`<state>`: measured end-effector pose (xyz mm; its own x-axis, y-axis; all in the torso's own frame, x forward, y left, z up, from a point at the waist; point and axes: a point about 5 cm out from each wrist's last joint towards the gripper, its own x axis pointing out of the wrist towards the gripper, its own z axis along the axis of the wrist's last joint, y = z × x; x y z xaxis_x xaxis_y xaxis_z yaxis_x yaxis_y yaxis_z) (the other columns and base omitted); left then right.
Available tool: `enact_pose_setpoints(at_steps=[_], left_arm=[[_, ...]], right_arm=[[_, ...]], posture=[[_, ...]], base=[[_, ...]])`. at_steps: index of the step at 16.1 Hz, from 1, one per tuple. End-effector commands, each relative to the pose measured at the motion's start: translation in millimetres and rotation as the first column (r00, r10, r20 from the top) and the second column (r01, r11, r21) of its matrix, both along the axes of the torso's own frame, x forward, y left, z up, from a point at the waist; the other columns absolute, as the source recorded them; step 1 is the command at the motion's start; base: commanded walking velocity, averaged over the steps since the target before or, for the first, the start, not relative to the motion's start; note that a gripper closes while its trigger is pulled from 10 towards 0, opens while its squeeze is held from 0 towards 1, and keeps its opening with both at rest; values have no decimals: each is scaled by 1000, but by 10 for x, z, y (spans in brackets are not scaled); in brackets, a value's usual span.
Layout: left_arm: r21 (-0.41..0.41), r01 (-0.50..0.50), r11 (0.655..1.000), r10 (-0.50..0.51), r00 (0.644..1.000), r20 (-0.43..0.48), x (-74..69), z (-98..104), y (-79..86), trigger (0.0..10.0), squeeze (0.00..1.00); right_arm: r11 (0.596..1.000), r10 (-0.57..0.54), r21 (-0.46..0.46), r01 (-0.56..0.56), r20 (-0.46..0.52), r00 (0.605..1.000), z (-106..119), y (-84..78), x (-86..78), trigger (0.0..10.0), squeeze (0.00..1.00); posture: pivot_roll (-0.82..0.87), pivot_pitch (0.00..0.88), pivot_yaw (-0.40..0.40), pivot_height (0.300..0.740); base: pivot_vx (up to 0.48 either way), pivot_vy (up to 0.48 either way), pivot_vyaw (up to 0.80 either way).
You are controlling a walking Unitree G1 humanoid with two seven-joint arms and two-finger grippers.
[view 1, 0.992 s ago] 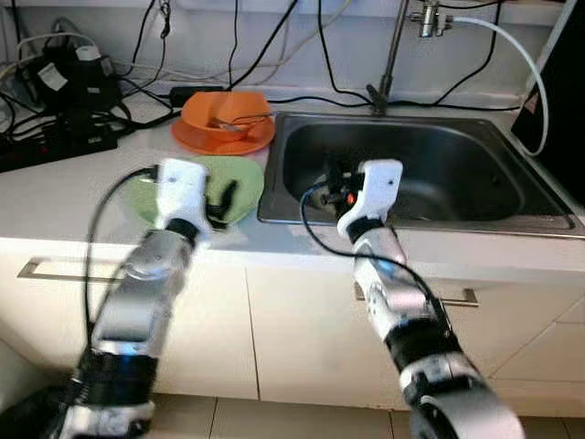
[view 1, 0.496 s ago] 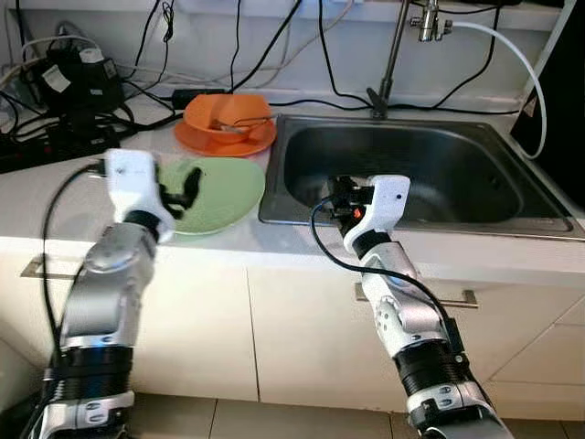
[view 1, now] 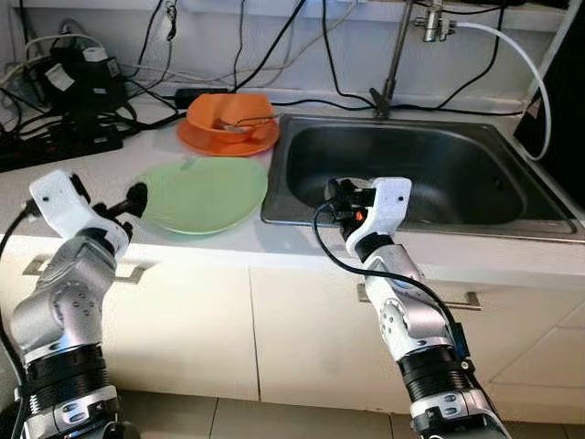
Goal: Kitchen organization
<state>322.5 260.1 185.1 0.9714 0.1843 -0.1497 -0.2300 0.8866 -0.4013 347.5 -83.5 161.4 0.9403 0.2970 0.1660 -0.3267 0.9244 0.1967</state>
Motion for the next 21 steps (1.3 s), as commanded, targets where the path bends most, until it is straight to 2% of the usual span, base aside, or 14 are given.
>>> enact_pose_setpoints(at_steps=[1,6,11,13,21], left_arm=[[-36,27,999,-28,999,-25,11,-2,-18,10000,0],[-143,68,987,-80,994,-81,-1,-21,-21,10000,0],[-167,58,984,-82,987,-141,-5,-15,31,10000,0],[-185,57,981,-89,981,-169,-1,-40,4,10000,0],[-248,81,965,-131,973,-190,28,-41,-88,10000,0]], right_arm=[[1000,4,-11,-4,3,1000,35,0,-3,10000,0],[1000,7,-13,-7,5,1000,55,6,-6,10000,0],[1000,-5,-11,5,1,1000,54,-17,-7,10000,0],[1000,-4,-11,3,-1,1000,50,-9,-17,10000,0],[1000,-9,-8,9,0,1000,52,-8,-20,10000,0]], posture=[[60,0,1,740],[61,0,3,740],[59,0,9,740],[59,0,10,740],[51,0,26,740]], base=[[0,0,0],[0,0,0],[0,0,0],[0,0,0],[0,0,0]])
